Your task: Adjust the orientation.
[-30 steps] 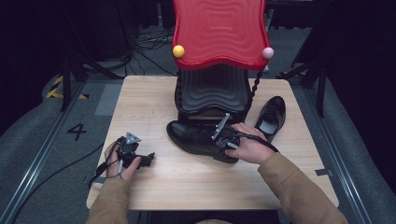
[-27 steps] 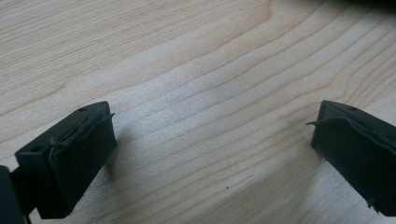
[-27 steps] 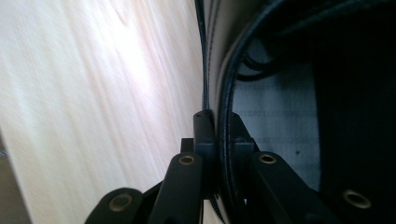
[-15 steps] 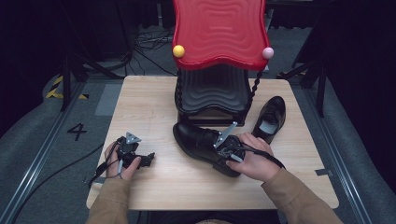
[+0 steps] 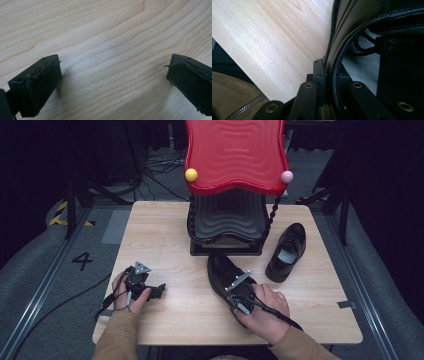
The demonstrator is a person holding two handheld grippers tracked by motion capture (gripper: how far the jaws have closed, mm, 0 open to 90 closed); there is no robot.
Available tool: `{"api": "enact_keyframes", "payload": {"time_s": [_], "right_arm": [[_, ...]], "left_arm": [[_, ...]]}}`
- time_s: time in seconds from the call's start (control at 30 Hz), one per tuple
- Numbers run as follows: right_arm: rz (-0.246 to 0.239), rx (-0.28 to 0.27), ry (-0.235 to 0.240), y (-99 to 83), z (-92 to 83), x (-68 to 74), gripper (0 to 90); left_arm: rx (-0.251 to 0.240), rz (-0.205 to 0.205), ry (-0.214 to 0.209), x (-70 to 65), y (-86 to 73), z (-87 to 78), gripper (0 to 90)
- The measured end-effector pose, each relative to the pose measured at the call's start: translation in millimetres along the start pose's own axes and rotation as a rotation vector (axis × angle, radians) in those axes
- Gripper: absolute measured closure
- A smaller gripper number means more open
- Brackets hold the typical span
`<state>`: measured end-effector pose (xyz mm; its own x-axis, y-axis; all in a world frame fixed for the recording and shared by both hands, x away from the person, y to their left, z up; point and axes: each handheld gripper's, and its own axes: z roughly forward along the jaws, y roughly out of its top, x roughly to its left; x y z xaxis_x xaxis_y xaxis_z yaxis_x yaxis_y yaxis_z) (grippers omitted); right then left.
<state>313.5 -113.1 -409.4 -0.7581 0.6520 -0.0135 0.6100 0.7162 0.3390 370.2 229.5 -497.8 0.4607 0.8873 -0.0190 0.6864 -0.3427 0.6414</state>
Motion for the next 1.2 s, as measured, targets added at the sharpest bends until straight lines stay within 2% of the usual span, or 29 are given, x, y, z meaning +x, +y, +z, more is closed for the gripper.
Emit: {"api": "enact_keyframes", "payload": {"time_s": [0.1,0.13,0.17,0.23,0.27,0.3,0.33,0.43,0.47,0.5,0.87,1.1,1.13,1.2], "right_arm": [[0.014,0.007,0.019,-1.2,1.5,-0.8,80.0],[0.029,0.019,0.044,-3.2,2.8,-1.4,73.4],[0.035,0.025,0.061,-4.6,3.9,-2.1,72.5],[0.034,0.027,0.065,-5.3,3.7,-2.2,71.8],[0.037,0.019,0.088,-7.3,2.6,-2.6,64.6],[0.037,0.019,0.088,-7.3,2.6,-2.6,64.6],[0.049,0.001,0.113,-9.1,0.6,-4.6,62.3],[0.037,-0.004,0.130,-10.6,-1.5,-7.0,61.1],[0.030,-0.013,0.147,-11.6,-3.2,-8.2,59.7],[0.043,-0.031,0.169,-13.2,-6.7,-9.5,58.6],[0.096,-0.146,0.202,-20.4,-31.9,-28.0,58.1],[0.121,-0.237,0.191,-25.2,-50.0,-44.8,58.1],[0.121,-0.237,0.191,-25.2,-50.0,-44.8,58.1],[0.142,-0.262,0.180,-28.5,-55.8,-55.0,58.1]], "left_arm": [[0.000,0.001,0.001,0.0,0.1,-0.1,0.1],[0.000,0.000,0.001,0.0,0.0,-0.1,0.1],[0.000,0.000,0.001,-0.1,0.0,-0.1,0.1],[-0.001,0.002,0.003,0.1,0.1,0.0,0.1],[0.000,0.001,0.002,-0.1,0.0,-0.1,0.1],[0.000,0.001,0.002,-0.1,0.0,-0.1,0.1],[0.000,0.000,0.001,-0.1,0.0,-0.1,0.1],[-0.001,0.002,0.002,0.1,0.0,0.0,0.1],[-0.001,0.002,0.002,0.2,0.1,0.0,0.1],[0.001,0.007,0.001,0.5,0.2,-0.1,0.1],[-0.005,0.012,-0.006,1.3,1.6,2.3,0.1],[-0.010,0.005,-0.006,1.1,2.1,3.1,0.1],[-0.010,0.005,-0.006,1.1,2.1,3.1,0.1],[-0.010,0.005,-0.006,1.1,2.2,3.1,0.1]]}}
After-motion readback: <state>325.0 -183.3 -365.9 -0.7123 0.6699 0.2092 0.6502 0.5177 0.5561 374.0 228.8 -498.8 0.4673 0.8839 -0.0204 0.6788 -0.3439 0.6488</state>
